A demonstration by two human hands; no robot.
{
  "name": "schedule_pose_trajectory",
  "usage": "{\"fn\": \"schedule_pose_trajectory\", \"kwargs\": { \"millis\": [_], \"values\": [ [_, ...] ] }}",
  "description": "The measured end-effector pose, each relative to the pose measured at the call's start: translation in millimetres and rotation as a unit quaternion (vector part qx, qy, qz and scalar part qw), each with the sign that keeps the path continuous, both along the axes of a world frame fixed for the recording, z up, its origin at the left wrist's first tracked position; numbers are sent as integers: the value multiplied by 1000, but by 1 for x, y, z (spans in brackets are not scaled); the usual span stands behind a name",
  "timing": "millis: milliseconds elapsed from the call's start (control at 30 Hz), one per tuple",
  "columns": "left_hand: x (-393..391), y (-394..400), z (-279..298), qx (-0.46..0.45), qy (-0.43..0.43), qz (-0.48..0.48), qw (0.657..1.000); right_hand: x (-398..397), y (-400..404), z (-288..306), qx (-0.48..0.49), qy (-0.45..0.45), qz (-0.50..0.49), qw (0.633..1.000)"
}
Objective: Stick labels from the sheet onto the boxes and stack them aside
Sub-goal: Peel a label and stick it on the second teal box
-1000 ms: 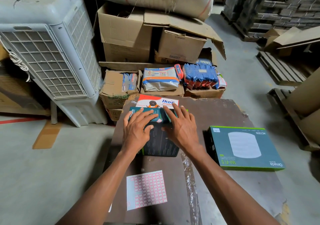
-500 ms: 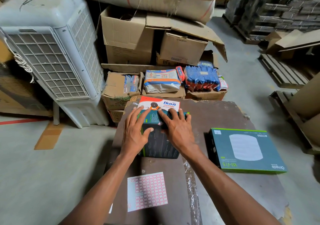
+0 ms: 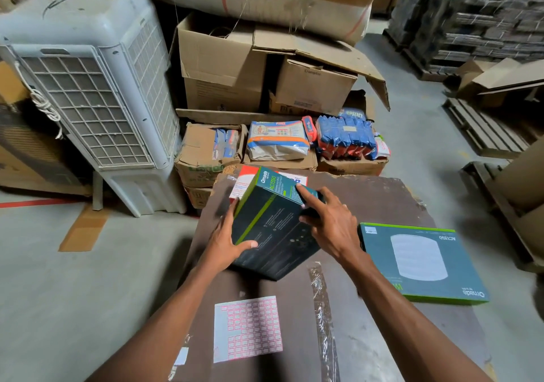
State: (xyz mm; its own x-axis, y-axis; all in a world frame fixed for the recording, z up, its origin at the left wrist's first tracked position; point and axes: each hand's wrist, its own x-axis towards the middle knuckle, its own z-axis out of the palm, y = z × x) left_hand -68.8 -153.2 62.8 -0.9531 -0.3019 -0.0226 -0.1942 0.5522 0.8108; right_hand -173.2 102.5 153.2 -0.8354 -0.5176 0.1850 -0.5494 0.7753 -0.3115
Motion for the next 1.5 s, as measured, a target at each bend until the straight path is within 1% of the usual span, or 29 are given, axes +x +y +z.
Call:
{"fn": "schedule_pose_trajectory", "kwargs": {
  "millis": [100, 233, 333, 400, 467, 600, 700, 800, 933, 1033, 1100, 1133, 1167, 1233, 1267, 1300, 1333, 1367, 1400, 1467, 1500],
  "values": [
    [-5, -13, -10, 6, 3, -28, 1000, -5, 15, -16, -65, -21, 6, 998],
    [-17, -22, -12, -39, 10, -42, 998, -8, 33, -27, -138, -42, 5, 989],
    [-26, -13, -7, -135, 26, -43, 990, -8, 49, -46, -156, -108, -12, 982],
    [-31, -7, -7, -215, 36, -54, 974, -5, 57, -64, -152, -147, -23, 977],
    [-35, 0, -8, -286, 30, -67, 956, -2, 60, -82, -174, -171, -44, 969],
    [-42, 20, -4, -355, -3, -85, 931, 5, 66, -109, -263, -222, -72, 936],
    [-45, 38, -7, -404, -13, -103, 909, 16, 72, -127, -307, -255, -88, 913],
    [-46, 52, -14, -429, -17, -108, 896, 23, 77, -151, -343, -264, -115, 894],
    [-47, 70, -23, -447, -27, -117, 886, 21, 80, -166, -331, -280, -161, 887],
    [-50, 77, -26, -449, -28, -111, 886, 11, 81, -164, -328, -330, -177, 867],
    [-51, 76, -29, -450, -26, -111, 886, 4, 78, -161, -328, -319, -193, 868],
    [-51, 75, -30, -447, -29, -112, 887, 2, 75, -154, -326, -293, -215, 872],
    [-51, 75, -30, -443, -34, -113, 889, 2, 70, -144, -320, -252, -236, 882],
    [-51, 76, -29, -442, -44, -113, 889, 7, 57, -113, -269, -135, -241, 923],
    [-51, 76, -28, -441, -46, -113, 889, 10, 50, -98, -222, -85, -209, 948],
    [-51, 77, -27, -436, -49, -113, 891, 12, 41, -86, -170, -52, -157, 971],
    [-50, 77, -27, -430, -53, -113, 894, 13, 32, -80, -117, -37, -93, 988],
    [-49, 77, -26, -420, -61, -113, 899, 12, 23, -79, -66, -42, -36, 996],
    [-47, 75, -26, -409, -67, -108, 903, 12, 14, -81, -17, -69, 1, 997],
    [-45, 73, -25, -385, -71, -97, 915, 10, -3, -86, 74, -116, 36, 990],
    [-43, 72, -24, -371, -73, -91, 921, 11, -10, -89, 113, -116, 48, 986]
  ]
}}
